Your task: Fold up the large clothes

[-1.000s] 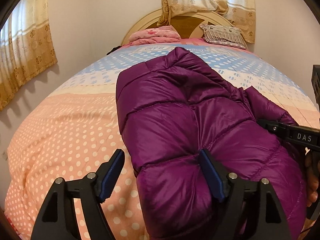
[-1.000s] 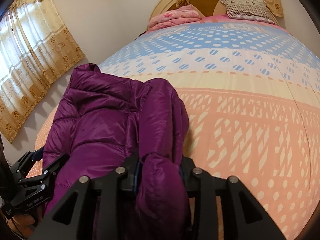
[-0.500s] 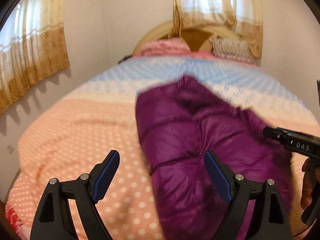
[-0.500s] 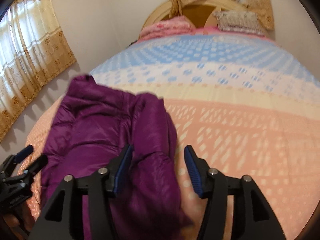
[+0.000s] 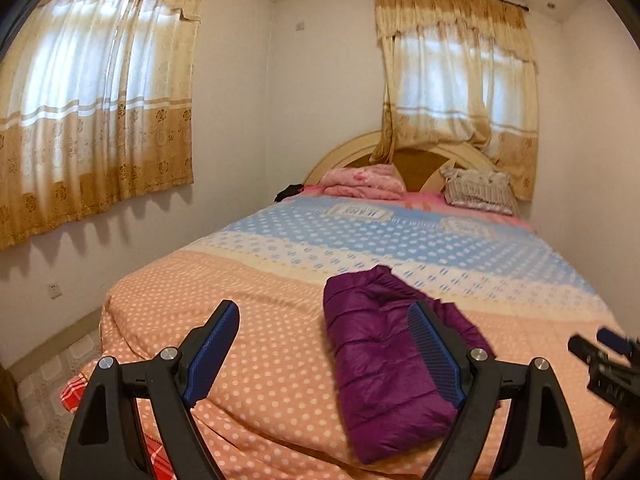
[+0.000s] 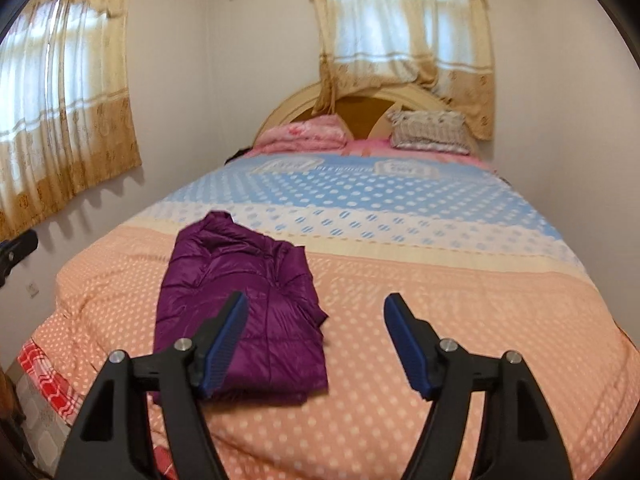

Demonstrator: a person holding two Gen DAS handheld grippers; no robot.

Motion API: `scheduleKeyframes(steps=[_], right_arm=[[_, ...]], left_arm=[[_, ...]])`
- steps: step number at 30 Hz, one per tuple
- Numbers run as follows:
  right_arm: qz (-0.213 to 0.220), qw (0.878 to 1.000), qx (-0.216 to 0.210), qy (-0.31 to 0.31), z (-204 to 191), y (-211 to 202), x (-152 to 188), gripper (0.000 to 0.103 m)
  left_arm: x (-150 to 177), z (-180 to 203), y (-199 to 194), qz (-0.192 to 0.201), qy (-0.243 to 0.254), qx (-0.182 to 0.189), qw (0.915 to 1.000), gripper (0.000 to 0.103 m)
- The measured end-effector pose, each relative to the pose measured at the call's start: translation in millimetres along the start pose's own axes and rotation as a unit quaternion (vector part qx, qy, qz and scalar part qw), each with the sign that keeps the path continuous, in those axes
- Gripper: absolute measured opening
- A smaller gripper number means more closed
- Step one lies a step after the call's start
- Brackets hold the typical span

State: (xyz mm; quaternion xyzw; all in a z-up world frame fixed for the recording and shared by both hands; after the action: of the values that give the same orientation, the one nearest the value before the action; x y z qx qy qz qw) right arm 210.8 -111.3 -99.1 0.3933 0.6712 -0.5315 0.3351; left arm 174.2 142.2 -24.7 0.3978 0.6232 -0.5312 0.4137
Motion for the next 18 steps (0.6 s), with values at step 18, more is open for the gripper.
scheduleKeyframes(steps=[18], right_arm=[[0.012, 1.000, -0.003, -0.001, 0, -19, -3, 0.076]], left_arm=[[11, 12, 4, -0.010, 0.012, 0.017, 0.9997, 0.087]])
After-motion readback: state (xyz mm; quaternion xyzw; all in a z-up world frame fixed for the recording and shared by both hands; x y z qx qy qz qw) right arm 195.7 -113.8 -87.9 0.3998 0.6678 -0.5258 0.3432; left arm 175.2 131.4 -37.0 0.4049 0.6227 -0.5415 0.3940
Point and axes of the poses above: each gripper's, at about its wrist camera, not at the fingertips, and y roughly the way its jaws point, z to its right, x to its underside, the point moved 8 cm from there along y, roughly the way its jaws point, and after that the axes turned 9 degrees about y, right-handed, at the moved point
